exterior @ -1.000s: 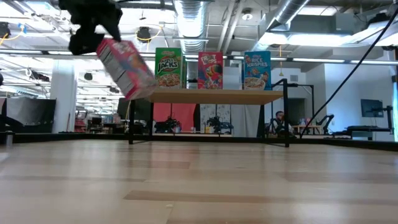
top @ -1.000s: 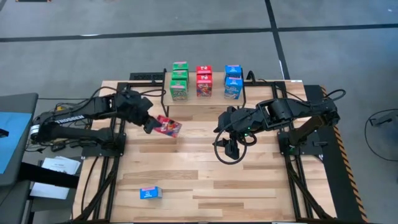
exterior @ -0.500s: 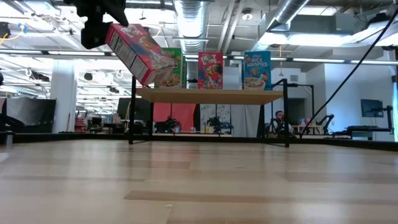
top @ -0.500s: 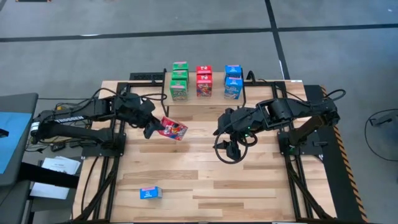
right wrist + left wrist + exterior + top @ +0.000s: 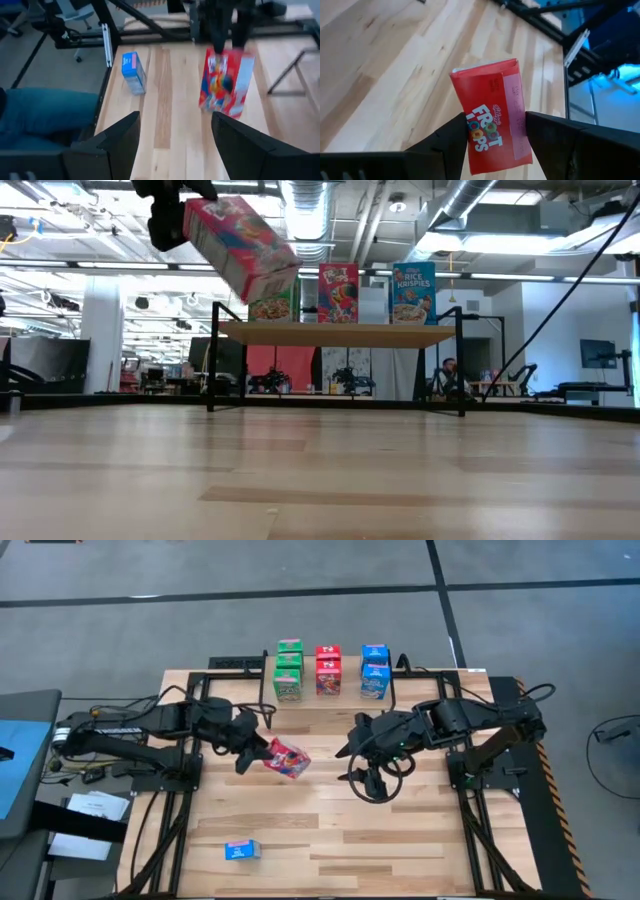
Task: Stack cereal on shelf
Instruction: Put the red cereal box on the shelf aligned with the other red cereal boxes
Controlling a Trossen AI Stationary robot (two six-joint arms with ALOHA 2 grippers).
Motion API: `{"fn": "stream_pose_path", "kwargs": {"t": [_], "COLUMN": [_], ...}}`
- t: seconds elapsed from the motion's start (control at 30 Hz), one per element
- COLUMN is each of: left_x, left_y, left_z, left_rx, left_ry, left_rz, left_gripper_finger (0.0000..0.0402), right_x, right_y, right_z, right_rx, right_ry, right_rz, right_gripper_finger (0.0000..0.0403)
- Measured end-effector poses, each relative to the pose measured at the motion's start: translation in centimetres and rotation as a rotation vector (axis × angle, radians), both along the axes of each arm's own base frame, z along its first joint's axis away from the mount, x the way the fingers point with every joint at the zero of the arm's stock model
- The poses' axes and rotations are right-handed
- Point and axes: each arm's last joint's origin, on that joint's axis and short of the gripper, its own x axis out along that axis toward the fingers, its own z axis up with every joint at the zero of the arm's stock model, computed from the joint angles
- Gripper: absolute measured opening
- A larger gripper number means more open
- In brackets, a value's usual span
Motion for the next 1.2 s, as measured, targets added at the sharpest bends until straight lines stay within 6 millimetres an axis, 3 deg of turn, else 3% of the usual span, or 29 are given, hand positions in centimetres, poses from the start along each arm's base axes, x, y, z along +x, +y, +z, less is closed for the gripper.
{"fn": "stream_pose_path", "kwargs": {"t": [0.23, 0.67, 0.9, 1.2], "left_x": [1.4, 2.4, 2.9, 4.0], "left_y": [-0.8, -1.6, -1.9, -2.0], "left_z": [-0.4, -1.2, -2.0, -3.9], "left_rx": [0.05, 0.162, 0.163, 0.167], "left_ry": [-0.012, 0.014, 0.062, 0.188], "left_rz": [-0.068, -0.098, -0.109, -0.126], "left_gripper_finger": [0.018, 0.0174, 0.0151, 0.0151], "right_x": [1.7, 5.9, 6.5, 6.9], "right_y": [0.2, 0.5, 0.2, 0.3], "right_z": [-0.6, -4.3, -5.5, -5.8], "right_rx": [-0.123, -0.261, -0.273, -0.257], "right_ry": [-0.059, -0.005, 0.048, 0.063], "right_rz": [0.084, 0.148, 0.13, 0.118], "right_gripper_finger": [0.027, 0.027, 0.027, 0.027]}}
